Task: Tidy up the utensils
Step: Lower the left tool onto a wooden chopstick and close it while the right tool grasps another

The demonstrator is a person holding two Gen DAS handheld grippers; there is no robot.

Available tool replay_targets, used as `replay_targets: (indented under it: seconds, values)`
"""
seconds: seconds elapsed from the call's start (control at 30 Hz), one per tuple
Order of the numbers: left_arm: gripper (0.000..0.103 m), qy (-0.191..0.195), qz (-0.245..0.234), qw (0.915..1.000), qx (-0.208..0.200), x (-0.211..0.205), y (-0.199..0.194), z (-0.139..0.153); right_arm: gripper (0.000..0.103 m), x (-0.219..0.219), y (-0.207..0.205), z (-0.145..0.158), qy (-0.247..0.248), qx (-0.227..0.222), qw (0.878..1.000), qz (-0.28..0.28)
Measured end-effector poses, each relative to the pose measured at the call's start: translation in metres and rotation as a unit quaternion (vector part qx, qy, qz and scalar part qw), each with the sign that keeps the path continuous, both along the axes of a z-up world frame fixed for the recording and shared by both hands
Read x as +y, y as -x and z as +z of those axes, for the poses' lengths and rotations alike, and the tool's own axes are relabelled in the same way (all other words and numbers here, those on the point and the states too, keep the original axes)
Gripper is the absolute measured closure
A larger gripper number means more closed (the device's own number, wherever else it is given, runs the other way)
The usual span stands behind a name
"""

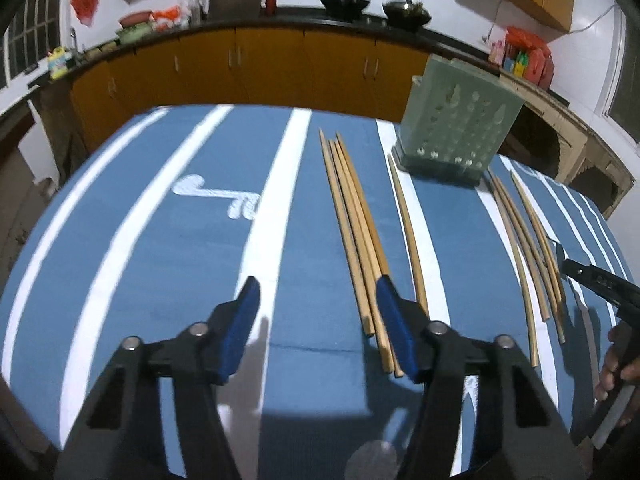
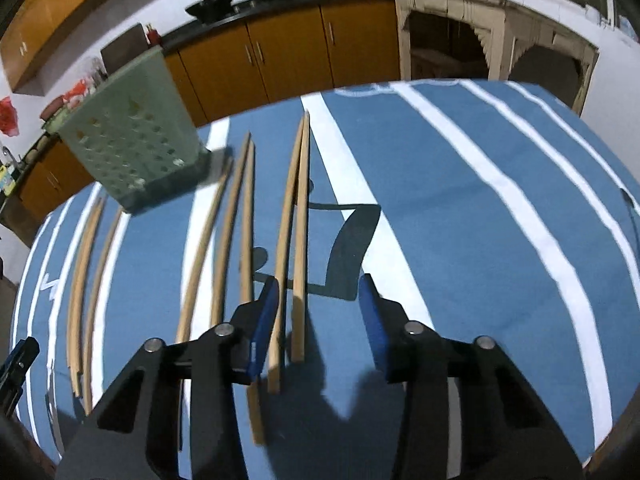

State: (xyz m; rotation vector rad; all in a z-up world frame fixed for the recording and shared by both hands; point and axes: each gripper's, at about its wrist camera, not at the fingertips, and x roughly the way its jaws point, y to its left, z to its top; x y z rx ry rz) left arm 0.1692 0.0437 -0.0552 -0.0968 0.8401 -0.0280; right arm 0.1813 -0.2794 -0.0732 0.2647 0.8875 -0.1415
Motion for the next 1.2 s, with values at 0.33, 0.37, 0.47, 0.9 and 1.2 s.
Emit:
replay_targets:
  seconds: [0.33,0.37,0.47,0.9,1.2]
  values:
    - [0.076,0.012,-0.030,0.9985,0.045,-0.014,-0.036,-0.017,0.077,0.005,-0.007,-0.003,0.037,0.000,0.999,0.014]
    - [0.079,0.009,-0.030,0.9983,0.049,-0.015,-0.039,-0.019,0.082,0.004,-0.007,-0.003,0.039,-0.001,0.999,0.011]
    - [0.084,0.010,-0.031,0.9979,0.056,-0.017,-0.043,-0.023,0.093,-0.003,-0.008,-0.002,0.036,-0.001,0.999,0.004]
    - [0.094,-0.007,-0.010,0.9983,0.057,0.001,-0.055,-0.026,0.094,-0.014,-0.011,-0.004,0.018,-0.004,1.000,-0.012]
    - [0.090,-0.032,-0.024,0.9983,0.043,-0.005,-0.055,-0.027,0.093,-0.006,-0.004,-0.007,0.044,-0.017,0.999,-0.003]
